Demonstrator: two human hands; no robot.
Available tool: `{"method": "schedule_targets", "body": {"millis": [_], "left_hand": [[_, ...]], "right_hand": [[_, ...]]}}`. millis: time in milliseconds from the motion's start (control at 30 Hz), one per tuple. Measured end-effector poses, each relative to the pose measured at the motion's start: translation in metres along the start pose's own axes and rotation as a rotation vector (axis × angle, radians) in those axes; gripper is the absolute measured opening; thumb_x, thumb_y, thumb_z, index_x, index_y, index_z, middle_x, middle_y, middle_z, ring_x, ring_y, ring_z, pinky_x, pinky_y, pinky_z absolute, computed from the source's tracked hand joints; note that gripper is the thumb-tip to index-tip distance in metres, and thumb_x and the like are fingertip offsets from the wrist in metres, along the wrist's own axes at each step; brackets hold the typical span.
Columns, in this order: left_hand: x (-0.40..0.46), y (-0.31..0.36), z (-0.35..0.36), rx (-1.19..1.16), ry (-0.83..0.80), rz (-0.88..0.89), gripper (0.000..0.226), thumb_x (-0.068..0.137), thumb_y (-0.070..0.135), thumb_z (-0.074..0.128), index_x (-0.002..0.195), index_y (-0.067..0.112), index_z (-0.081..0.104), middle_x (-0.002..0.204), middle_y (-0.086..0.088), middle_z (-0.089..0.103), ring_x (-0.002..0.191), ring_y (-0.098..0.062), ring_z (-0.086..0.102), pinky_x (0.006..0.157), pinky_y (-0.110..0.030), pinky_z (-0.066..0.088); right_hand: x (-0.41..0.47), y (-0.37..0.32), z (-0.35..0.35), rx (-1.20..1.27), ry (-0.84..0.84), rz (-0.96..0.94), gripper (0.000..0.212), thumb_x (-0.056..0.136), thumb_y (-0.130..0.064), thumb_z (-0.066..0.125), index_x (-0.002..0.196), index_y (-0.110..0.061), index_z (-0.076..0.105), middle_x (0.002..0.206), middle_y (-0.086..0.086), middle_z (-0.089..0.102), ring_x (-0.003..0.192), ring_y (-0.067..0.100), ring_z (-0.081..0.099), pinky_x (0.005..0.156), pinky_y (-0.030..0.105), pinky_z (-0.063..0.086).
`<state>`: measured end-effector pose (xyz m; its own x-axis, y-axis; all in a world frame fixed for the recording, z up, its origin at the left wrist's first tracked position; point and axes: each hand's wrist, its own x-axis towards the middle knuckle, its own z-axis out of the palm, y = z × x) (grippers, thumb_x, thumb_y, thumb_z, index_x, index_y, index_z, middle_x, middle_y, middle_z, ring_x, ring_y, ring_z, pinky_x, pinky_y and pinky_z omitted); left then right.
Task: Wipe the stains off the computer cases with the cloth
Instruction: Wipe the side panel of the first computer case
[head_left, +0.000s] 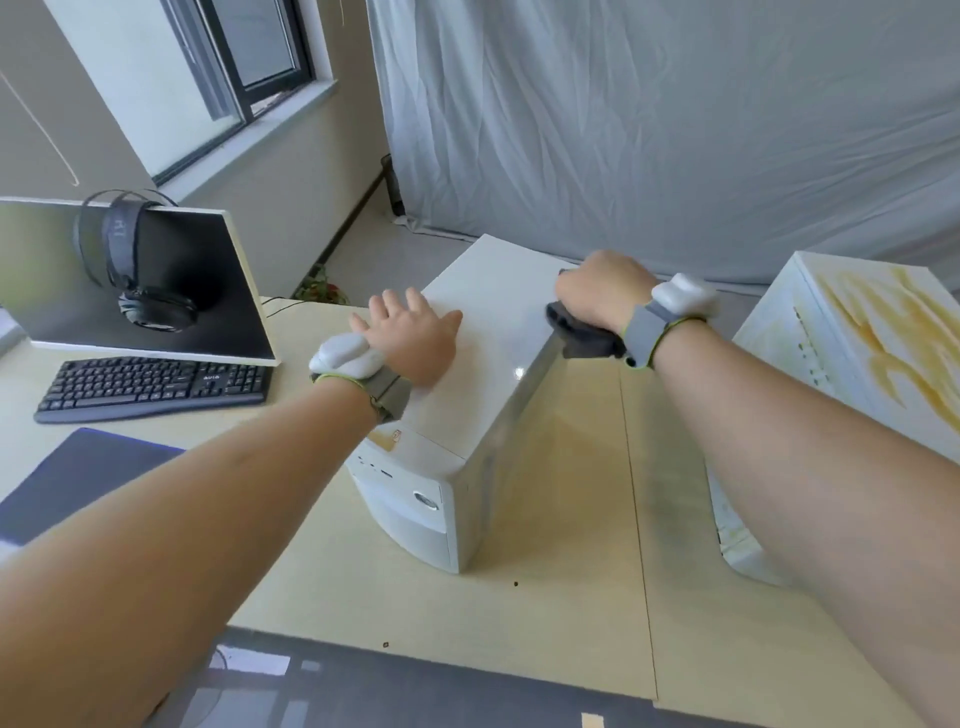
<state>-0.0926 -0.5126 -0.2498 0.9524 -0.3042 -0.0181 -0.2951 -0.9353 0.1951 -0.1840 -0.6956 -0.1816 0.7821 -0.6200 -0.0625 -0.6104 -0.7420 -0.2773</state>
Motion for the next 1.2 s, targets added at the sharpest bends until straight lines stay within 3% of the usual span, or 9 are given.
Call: {"method": "schedule_targets", "body": {"millis": [100,233,367,500,600,767,967,1100,1200], "left_hand": [[-0.042,-0.002,-0.001,0.030,-0.039,-0.087,0.068,0.102,0.057,0.023,0.151,0.010,0.031,0.164,-0.016,0.022,0.153,-0.030,0.010,0.121,-0.058,0.009],[-0.074,-0.006,0.013,0.020,0.004,-0.189,0.065,0.101,0.056,0.024,0.148,0.013,0.035,0.167,-0.016,0.014,0.155,-0.033,0.003,0.119,-0.064,0.003],[-0.077,-0.004,0.023,0.032,0.046,-0.162,0.063,0.102,0.056,0.024,0.147,0.013,0.035,0.167,-0.018,0.013,0.155,-0.035,0.002,0.118,-0.066,0.002],[-0.070,-0.010,0.022,0.050,0.049,-0.105,0.061,0.102,0.055,0.024,0.145,0.013,0.036,0.166,-0.018,0.015,0.154,-0.036,0.004,0.118,-0.067,0.002],[-0.060,-0.024,0.019,0.074,0.049,-0.004,0.060,0.102,0.054,0.022,0.145,0.014,0.036,0.164,-0.016,0.020,0.152,-0.035,0.008,0.117,-0.067,0.005],[-0.031,-0.058,0.017,0.119,0.032,0.233,0.054,0.098,0.060,0.017,0.128,0.020,0.039,0.152,-0.012,0.032,0.145,-0.034,0.021,0.111,-0.066,0.019],[0.019,-0.090,0.002,0.111,-0.057,0.552,0.057,0.097,0.063,0.011,0.134,0.029,0.038,0.149,-0.007,0.035,0.141,-0.035,0.028,0.112,-0.061,0.024],[0.044,-0.101,-0.009,0.073,-0.091,0.626,0.050,0.107,0.051,0.021,0.154,0.039,0.035,0.166,0.007,0.024,0.154,-0.024,0.016,0.122,-0.058,0.007],[0.058,-0.100,-0.019,0.172,-0.110,0.670,0.049,0.107,0.054,0.016,0.155,0.051,0.023,0.167,0.012,0.017,0.155,-0.017,0.012,0.124,-0.056,0.002]], "right_hand": [[0.047,0.007,-0.001,0.003,0.109,-0.026,0.029,0.096,-0.029,0.047,0.099,-0.004,0.062,0.125,0.024,0.059,0.091,0.039,0.057,0.076,0.035,0.042],[0.077,-0.007,0.014,-0.079,0.079,-0.082,0.035,0.102,-0.029,0.044,0.121,-0.004,0.060,0.139,0.023,0.041,0.110,0.044,0.057,0.096,0.042,0.044],[0.081,-0.011,0.031,-0.027,-0.035,-0.084,0.038,0.098,-0.015,0.043,0.130,0.003,0.052,0.139,0.029,0.044,0.128,0.042,0.047,0.099,0.044,0.040],[0.078,-0.009,0.028,-0.010,-0.026,-0.047,0.040,0.098,-0.017,0.043,0.129,0.004,0.055,0.139,0.028,0.047,0.129,0.041,0.046,0.102,0.044,0.039],[0.065,-0.004,0.027,-0.084,-0.001,-0.022,0.040,0.103,-0.017,0.031,0.130,0.000,0.054,0.135,0.024,0.051,0.126,0.039,0.047,0.103,0.041,0.036],[0.043,0.017,0.033,-0.126,0.019,0.044,0.038,0.098,-0.021,0.033,0.125,-0.007,0.055,0.129,0.021,0.054,0.121,0.038,0.048,0.092,0.039,0.038],[-0.004,0.033,0.028,-0.219,-0.034,0.097,0.030,0.097,-0.014,0.042,0.107,-0.007,0.070,0.115,0.016,0.067,0.104,0.034,0.064,0.081,0.032,0.043],[-0.032,0.042,0.036,-0.198,-0.092,0.175,0.028,0.092,-0.015,0.041,0.074,-0.008,0.062,0.089,0.013,0.065,0.073,0.028,0.058,0.070,0.030,0.042],[-0.060,0.037,0.040,-0.184,-0.115,0.242,0.032,0.096,-0.016,0.038,0.068,-0.011,0.053,0.076,0.009,0.053,0.067,0.026,0.052,0.067,0.030,0.038]]}}
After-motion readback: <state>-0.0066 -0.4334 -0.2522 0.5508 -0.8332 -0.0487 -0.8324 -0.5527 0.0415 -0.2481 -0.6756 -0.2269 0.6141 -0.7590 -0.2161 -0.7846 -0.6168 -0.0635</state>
